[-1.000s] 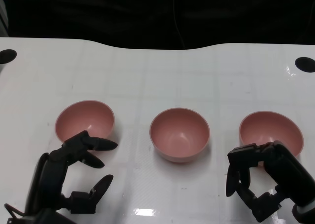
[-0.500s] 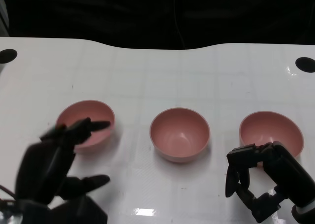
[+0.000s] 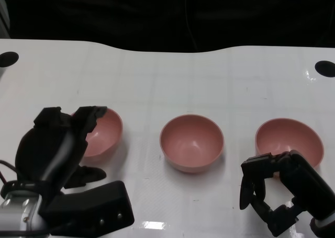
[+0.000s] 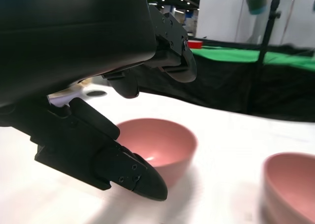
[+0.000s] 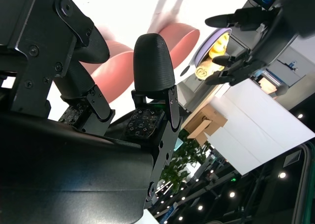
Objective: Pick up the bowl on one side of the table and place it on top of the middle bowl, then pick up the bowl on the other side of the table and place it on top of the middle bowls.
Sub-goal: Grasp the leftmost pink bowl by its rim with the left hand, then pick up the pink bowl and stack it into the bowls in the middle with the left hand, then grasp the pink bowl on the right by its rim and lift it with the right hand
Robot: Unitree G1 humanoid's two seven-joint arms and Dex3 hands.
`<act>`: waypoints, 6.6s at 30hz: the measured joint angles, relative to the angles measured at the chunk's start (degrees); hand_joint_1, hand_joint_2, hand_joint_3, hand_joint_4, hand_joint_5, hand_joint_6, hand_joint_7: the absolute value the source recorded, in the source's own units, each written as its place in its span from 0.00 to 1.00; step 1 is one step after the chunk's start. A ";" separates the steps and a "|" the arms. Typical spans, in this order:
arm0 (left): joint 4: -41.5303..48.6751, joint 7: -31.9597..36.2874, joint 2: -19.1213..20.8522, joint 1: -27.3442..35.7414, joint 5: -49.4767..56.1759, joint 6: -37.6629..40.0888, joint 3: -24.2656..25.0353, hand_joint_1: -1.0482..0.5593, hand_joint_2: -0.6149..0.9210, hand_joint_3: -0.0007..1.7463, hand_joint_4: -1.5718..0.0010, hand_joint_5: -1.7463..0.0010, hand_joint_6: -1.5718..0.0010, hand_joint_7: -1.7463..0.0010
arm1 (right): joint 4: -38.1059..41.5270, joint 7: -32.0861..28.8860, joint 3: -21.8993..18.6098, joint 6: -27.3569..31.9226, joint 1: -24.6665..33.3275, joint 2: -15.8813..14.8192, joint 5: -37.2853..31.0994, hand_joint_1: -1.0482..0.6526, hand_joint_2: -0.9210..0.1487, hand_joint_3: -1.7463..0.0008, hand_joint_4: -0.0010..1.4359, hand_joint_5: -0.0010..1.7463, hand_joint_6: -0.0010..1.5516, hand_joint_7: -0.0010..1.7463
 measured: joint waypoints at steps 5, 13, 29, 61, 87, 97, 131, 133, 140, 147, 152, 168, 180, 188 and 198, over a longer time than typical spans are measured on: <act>0.00 -0.15 0.25 -0.49 0.24 1.58 -1.38 0.21 0.96 0.01 1.00 0.47 0.91 0.80 | 0.01 0.00 0.00 0.00 0.00 0.00 0.00 0.72 0.95 0.00 0.75 0.96 0.68 0.70; 3.59 -2.05 0.12 -3.71 4.98 8.36 -5.69 0.26 0.98 0.00 0.93 0.66 0.86 0.92 | -0.05 -0.15 0.10 0.02 -0.05 0.07 -0.26 0.73 0.96 0.00 0.74 0.97 0.68 0.70; 19.57 -2.66 -1.83 -13.50 5.31 14.92 -13.29 0.29 0.99 0.00 0.74 0.90 0.78 0.99 | -0.10 -1.03 0.18 0.12 0.09 0.09 -1.16 0.70 0.96 0.00 0.75 0.95 0.69 0.70; 36.83 25.94 2.34 -24.86 -2.52 -7.77 -18.80 0.52 0.88 0.29 0.47 0.00 0.58 0.03 | -0.54 -1.95 0.60 0.69 0.23 0.11 -2.66 0.69 0.97 0.00 0.76 0.94 0.69 0.69; 38.00 17.19 -2.14 -32.44 -6.45 -27.69 -23.47 0.49 0.80 0.44 0.41 0.11 0.45 0.27 | -0.34 -2.36 1.03 0.54 0.19 0.09 -2.71 0.70 0.98 0.00 0.76 0.97 0.70 0.69; 41.53 16.31 -3.81 -33.12 -5.84 -28.47 -25.42 0.49 0.78 0.51 0.45 0.06 0.49 0.23 | -0.32 -2.39 1.08 0.53 0.18 0.09 -2.71 0.71 0.98 0.00 0.75 0.97 0.70 0.69; 28.72 -1.25 0.09 -25.49 -11.55 -21.51 -22.08 0.11 1.00 0.34 0.99 0.99 0.97 1.00 | -0.28 -1.66 1.26 0.52 0.12 -0.12 -2.24 0.71 0.98 0.00 0.74 0.96 0.69 0.68; 26.82 -1.82 0.82 -24.37 -11.53 -21.17 -21.63 0.11 1.00 0.34 0.98 0.99 0.96 1.00 | -0.28 -1.66 1.26 0.50 0.11 -0.12 -2.24 0.71 0.98 0.00 0.74 0.96 0.69 0.68; 22.00 -3.69 2.67 -20.61 -9.64 -19.50 -21.34 0.15 1.00 0.33 0.97 0.98 0.93 0.98 | -0.27 -1.65 1.26 0.49 0.11 -0.12 -2.23 0.71 1.00 0.00 0.75 0.96 0.69 0.68; 21.91 -3.64 3.12 -19.34 -7.68 -19.78 -21.84 0.17 1.00 0.32 0.96 0.98 0.92 0.98 | -0.28 -1.64 1.26 0.52 0.11 -0.12 -2.24 0.71 1.00 0.00 0.75 0.96 0.69 0.68; 23.03 -3.62 3.10 -19.34 -7.12 -19.92 -22.65 0.19 1.00 0.33 0.96 0.98 0.92 0.99 | -0.28 -1.65 1.26 0.53 0.11 -0.12 -2.24 0.71 1.00 0.00 0.75 0.96 0.69 0.68; 25.38 -2.45 2.86 -19.35 -6.66 -20.71 -23.19 0.21 1.00 0.30 0.95 0.97 0.89 0.98 | -0.28 -1.65 1.26 0.53 0.11 -0.12 -2.24 0.72 0.99 0.00 0.75 0.95 0.69 0.68; 25.35 -1.55 2.87 -19.34 -5.36 -20.71 -23.73 0.21 1.00 0.29 0.96 0.97 0.91 0.99 | -0.28 -1.71 1.26 0.52 0.11 -0.12 -2.26 0.72 0.99 0.00 0.75 0.95 0.69 0.68; 22.80 5.09 2.92 -16.92 -7.59 -22.02 -19.95 0.28 1.00 0.23 0.96 0.96 0.94 0.99 | -0.29 -1.73 1.26 0.54 0.12 -0.12 -2.27 0.72 0.99 0.00 0.75 0.95 0.70 0.68; 18.61 15.56 4.20 -7.65 -13.04 -30.98 -13.00 0.43 1.00 0.16 0.78 0.60 0.68 0.92 | -1.70 -1.77 1.24 1.52 0.32 -0.12 -2.60 0.72 0.99 0.00 0.75 0.95 0.70 0.68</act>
